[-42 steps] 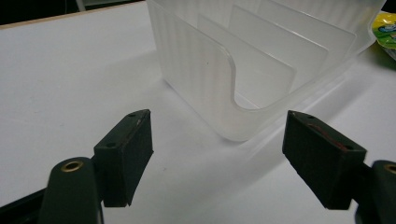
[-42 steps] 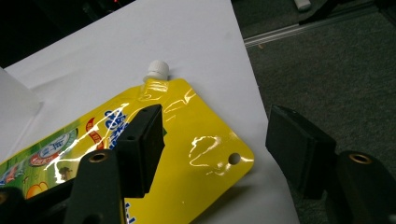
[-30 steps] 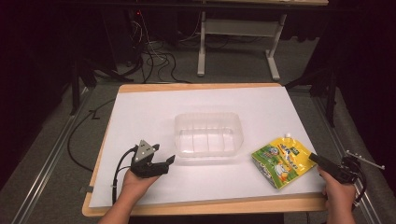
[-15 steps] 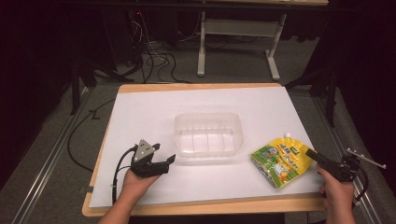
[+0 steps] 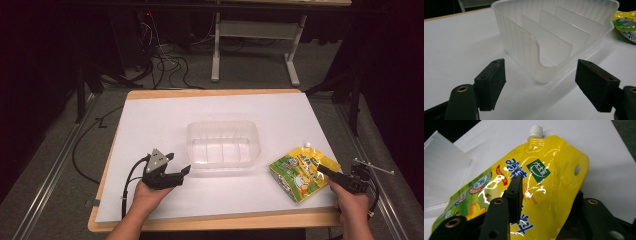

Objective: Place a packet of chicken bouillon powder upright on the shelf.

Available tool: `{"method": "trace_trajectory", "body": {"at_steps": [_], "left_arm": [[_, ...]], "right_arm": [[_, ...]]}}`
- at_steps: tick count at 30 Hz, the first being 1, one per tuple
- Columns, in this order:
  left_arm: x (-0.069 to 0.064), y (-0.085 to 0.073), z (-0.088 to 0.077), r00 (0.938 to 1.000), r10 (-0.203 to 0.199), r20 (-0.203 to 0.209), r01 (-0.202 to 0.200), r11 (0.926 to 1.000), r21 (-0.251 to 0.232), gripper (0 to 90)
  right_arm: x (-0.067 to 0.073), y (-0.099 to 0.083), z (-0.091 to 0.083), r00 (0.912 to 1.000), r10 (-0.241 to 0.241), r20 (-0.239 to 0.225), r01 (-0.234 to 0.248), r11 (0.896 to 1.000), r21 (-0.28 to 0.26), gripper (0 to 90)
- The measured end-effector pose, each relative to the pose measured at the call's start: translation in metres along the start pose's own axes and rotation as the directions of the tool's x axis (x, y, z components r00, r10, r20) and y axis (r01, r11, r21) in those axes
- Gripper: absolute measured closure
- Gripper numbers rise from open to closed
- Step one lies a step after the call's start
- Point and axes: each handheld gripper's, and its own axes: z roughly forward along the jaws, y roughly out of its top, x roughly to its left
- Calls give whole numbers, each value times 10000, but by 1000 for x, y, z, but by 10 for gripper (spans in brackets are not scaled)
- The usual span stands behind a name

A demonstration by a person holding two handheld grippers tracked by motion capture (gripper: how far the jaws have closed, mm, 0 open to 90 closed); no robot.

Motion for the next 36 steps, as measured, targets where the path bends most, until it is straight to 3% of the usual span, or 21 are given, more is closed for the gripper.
{"method": "trace_trajectory", "body": {"at_steps": [7, 12, 20, 26, 34, 35, 36], "left_arm": [[1, 0, -3, 9999, -131, 0, 131, 9999, -81, 261], [2, 0, -3, 9998, -175, -34, 175, 9998, -136, 261], [3, 0, -4, 9998, -189, -23, 188, 9997, -173, 261], [3, 0, -5, 9998, -222, -12, 221, 9994, -267, 262], [2, 0, -5, 9999, -109, 9, 110, 9995, -303, 264], [2, 0, -5, 9999, -121, 33, 122, 9994, -323, 264], [2, 0, -5, 9999, -121, 33, 122, 9994, -323, 264]], "right_arm": [[-3, 1, 3, 9999, 149, -58, -148, 9997, 168, 696], [1, 2, 0, 9992, -286, 268, 286, 9996, -20, 897], [25, 9, -15, 9927, -1202, 10, 1197, 9871, -1060, 900], [55, 15, -30, 9757, -2128, -519, 1995, 9612, -1906, 900], [98, 19, -41, 9351, -3396, -1013, 3049, 9167, -2580, 900], [105, 20, -42, 9266, -3626, -997, 3258, 9065, -2684, 900], [105, 20, -42, 9266, -3626, -997, 3258, 9065, -2684, 900]]}}
